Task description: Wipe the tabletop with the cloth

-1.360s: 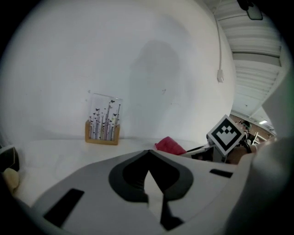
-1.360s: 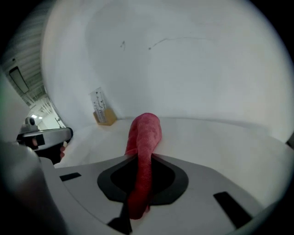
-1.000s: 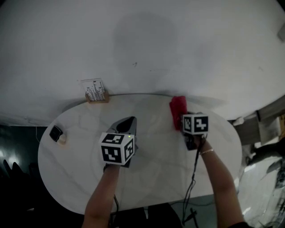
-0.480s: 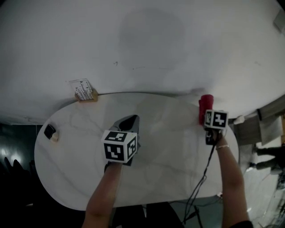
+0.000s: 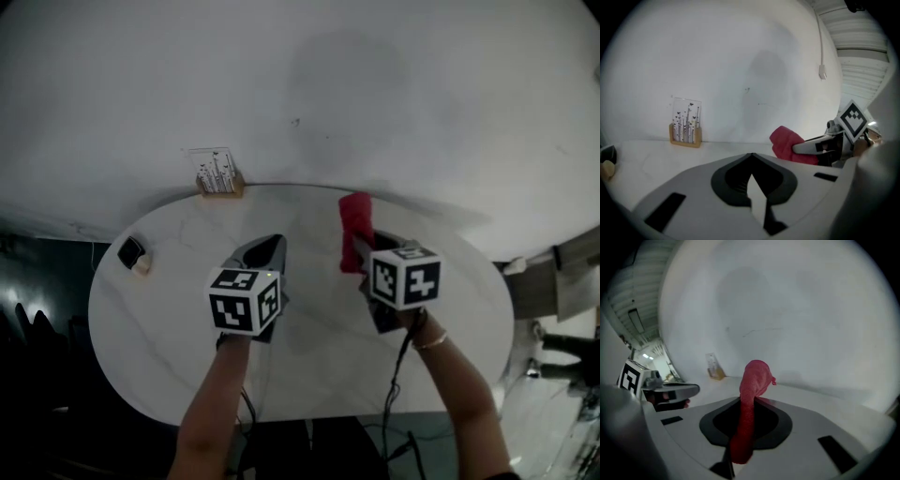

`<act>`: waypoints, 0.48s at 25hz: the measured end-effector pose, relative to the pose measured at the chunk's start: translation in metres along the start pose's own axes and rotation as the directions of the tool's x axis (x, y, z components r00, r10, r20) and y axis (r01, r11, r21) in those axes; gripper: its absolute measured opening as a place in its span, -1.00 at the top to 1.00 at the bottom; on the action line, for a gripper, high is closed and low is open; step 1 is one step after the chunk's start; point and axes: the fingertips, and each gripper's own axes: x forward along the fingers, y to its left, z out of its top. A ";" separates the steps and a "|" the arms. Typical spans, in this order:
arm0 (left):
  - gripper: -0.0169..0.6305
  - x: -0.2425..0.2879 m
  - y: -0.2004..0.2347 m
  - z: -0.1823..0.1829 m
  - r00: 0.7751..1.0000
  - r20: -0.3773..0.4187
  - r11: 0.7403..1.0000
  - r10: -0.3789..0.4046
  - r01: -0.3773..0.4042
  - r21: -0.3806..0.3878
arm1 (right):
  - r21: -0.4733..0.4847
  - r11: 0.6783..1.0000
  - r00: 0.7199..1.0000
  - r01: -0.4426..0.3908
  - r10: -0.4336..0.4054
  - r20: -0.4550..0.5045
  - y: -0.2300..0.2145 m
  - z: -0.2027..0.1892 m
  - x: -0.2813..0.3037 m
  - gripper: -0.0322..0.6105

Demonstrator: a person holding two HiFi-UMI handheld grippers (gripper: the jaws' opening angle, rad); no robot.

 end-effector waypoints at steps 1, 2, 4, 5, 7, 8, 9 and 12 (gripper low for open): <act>0.94 -0.008 0.009 -0.001 1.000 0.004 1.000 0.009 -0.009 -0.001 | 0.024 0.998 0.998 -0.066 0.066 -0.007 0.031 -0.003 0.008 0.75; 0.94 -0.016 0.018 -0.002 1.000 0.007 1.000 0.019 -0.019 0.000 | 0.048 0.991 0.992 -0.126 0.127 -0.015 0.061 -0.007 0.016 0.75; 0.94 -0.030 0.036 -0.005 0.999 0.012 0.999 0.039 -0.039 -0.002 | 0.079 0.973 0.975 -0.217 0.220 -0.030 0.113 -0.018 0.030 0.75; 0.94 -0.037 0.046 -0.006 0.999 0.015 0.999 0.046 -0.046 -0.009 | 0.087 0.965 0.967 -0.248 0.251 -0.037 0.134 -0.024 0.036 0.75; 0.94 -0.049 0.062 -0.010 0.998 0.017 0.998 0.054 -0.054 -0.027 | 0.091 0.954 0.955 -0.285 0.291 -0.055 0.168 -0.035 0.047 0.75; 0.94 -0.053 0.068 -0.013 0.998 0.015 0.998 0.055 -0.055 -0.036 | 0.087 0.953 0.952 -0.292 0.298 -0.070 0.181 -0.041 0.054 0.75; 0.94 -0.056 0.074 -0.015 0.998 0.013 0.998 0.055 -0.054 -0.045 | 0.075 0.954 0.951 -0.289 0.295 -0.088 0.190 -0.047 0.060 0.75; 0.94 -0.059 0.085 -0.022 0.999 0.007 0.997 0.045 -0.045 -0.066 | -0.018 0.973 0.964 -0.229 0.224 -0.141 0.198 -0.062 0.078 0.75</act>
